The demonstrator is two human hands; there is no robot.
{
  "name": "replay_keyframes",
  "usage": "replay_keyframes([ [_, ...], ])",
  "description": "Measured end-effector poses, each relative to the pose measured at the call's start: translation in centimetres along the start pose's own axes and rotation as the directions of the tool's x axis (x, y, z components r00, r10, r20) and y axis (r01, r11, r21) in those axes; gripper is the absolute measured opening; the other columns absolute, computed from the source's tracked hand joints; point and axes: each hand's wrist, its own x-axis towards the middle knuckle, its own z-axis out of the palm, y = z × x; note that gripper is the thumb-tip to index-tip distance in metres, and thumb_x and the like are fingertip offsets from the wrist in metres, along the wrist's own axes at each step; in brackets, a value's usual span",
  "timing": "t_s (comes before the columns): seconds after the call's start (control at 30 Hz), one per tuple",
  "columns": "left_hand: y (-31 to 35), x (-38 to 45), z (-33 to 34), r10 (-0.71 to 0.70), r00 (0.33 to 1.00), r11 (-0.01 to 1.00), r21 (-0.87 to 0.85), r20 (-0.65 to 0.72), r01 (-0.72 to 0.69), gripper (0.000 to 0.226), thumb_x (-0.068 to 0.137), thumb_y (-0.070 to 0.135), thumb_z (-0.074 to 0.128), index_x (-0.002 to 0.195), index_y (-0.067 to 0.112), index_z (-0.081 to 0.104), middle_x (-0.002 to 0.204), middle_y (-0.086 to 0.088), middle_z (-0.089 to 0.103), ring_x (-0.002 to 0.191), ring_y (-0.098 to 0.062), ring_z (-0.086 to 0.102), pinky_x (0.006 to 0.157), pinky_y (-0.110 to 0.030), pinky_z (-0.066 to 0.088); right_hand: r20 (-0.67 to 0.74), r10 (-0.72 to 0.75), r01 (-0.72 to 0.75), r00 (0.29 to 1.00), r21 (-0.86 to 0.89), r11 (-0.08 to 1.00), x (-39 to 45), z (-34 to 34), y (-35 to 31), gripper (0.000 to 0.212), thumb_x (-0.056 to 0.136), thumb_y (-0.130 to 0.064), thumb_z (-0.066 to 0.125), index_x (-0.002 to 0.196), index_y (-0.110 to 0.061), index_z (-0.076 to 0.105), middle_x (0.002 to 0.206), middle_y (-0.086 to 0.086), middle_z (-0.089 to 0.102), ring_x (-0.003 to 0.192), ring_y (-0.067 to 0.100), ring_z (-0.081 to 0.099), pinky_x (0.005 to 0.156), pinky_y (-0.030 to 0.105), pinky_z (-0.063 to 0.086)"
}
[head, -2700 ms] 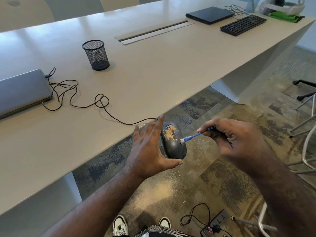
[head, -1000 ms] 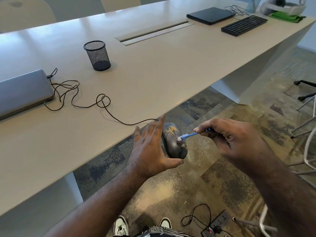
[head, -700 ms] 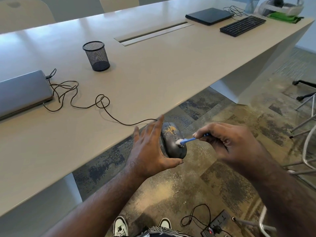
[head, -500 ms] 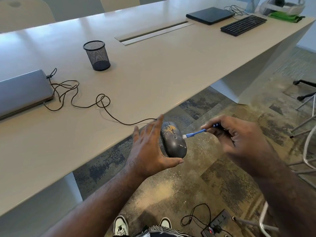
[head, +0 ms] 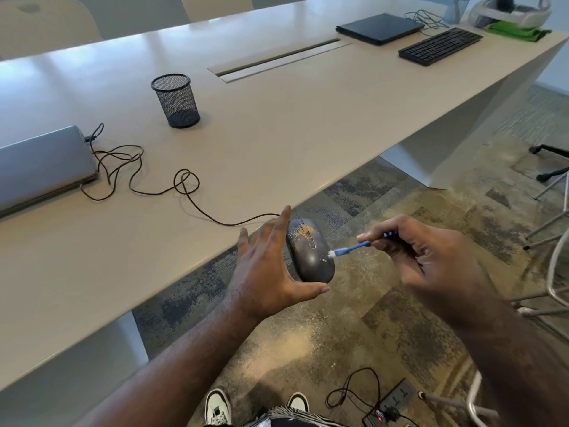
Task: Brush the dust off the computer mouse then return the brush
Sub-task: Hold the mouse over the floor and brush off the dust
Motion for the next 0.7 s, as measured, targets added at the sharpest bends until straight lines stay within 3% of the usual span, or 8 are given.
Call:
replay_keyframes([
  [0.17,0.2,0.1,0.3,0.01,1.0,1.0,-0.001,0.001,-0.01,0.136,0.053,0.078,0.073,0.154,0.035,-0.007,0.153,0.006,0.031,0.144,-0.011,0.022,0.121,-0.054,-0.002,0.041,-0.059,0.057,0.997,0.055,0.997,0.0,0.6,-0.2,0.017,0.091,-0.019,0.065,0.107,-0.024,0.068,0.104,-0.013,0.075,0.096,0.002,0.072,0.079,0.028,0.061],
  [0.3,0.0,0.1,0.1,-0.003,1.0,1.0,-0.005,0.001,0.003,0.137,0.053,0.079,0.073,0.154,0.034,-0.007,0.154,0.006,0.03,0.144,-0.012,0.022,0.121,-0.054,-0.002,0.129,-0.024,0.022,0.991,0.012,1.0,-0.2,0.2,0.2,0.017,0.091,-0.025,0.063,0.107,-0.031,0.067,0.096,-0.008,0.076,0.085,0.012,0.073,0.069,0.036,0.061],
  [0.4,-0.2,0.0,0.1,-0.011,1.0,1.0,-0.009,-0.001,0.011,0.137,0.052,0.079,0.073,0.155,0.034,-0.006,0.154,0.005,0.031,0.144,-0.014,0.023,0.121,-0.055,-0.001,0.083,-0.014,0.015,0.996,-0.009,1.0,-0.4,-0.3,0.1,0.02,0.089,-0.022,0.065,0.105,-0.033,0.068,0.094,-0.011,0.075,0.08,0.007,0.072,0.066,0.029,0.058],
  [0.53,0.0,0.0,0.3,0.001,1.0,1.0,-0.012,0.004,-0.001,0.137,0.053,0.079,0.074,0.155,0.034,-0.005,0.154,0.006,0.03,0.145,-0.013,0.022,0.121,-0.054,-0.001,0.01,-0.009,0.009,1.0,0.054,0.998,-0.1,-0.2,-0.2,0.018,0.091,-0.028,0.06,0.107,-0.033,0.065,0.099,-0.015,0.074,0.085,0.009,0.074,0.069,0.028,0.061],
  [0.63,0.0,0.0,0.3,0.007,1.0,1.0,-0.018,0.002,-0.007,0.137,0.053,0.078,0.074,0.155,0.034,-0.005,0.154,0.006,0.03,0.145,-0.012,0.022,0.121,-0.055,-0.001,0.035,-0.042,0.041,0.998,0.04,0.998,-0.2,0.2,-0.1,0.017,0.091,-0.014,0.069,0.105,-0.022,0.07,0.101,-0.013,0.075,0.091,0.0,0.072,0.076,0.022,0.06],
  [0.7,0.0,0.0,0.1,0.005,1.0,1.0,-0.018,0.001,-0.005,0.137,0.053,0.077,0.075,0.155,0.034,-0.006,0.154,0.005,0.03,0.145,-0.012,0.022,0.121,-0.054,-0.002,0.058,-0.017,0.017,0.998,-0.006,1.0,-0.1,0.1,0.2,0.02,0.088,-0.006,0.071,0.103,-0.019,0.072,0.092,-0.009,0.075,0.078,0.002,0.07,0.066,0.015,0.056],
])
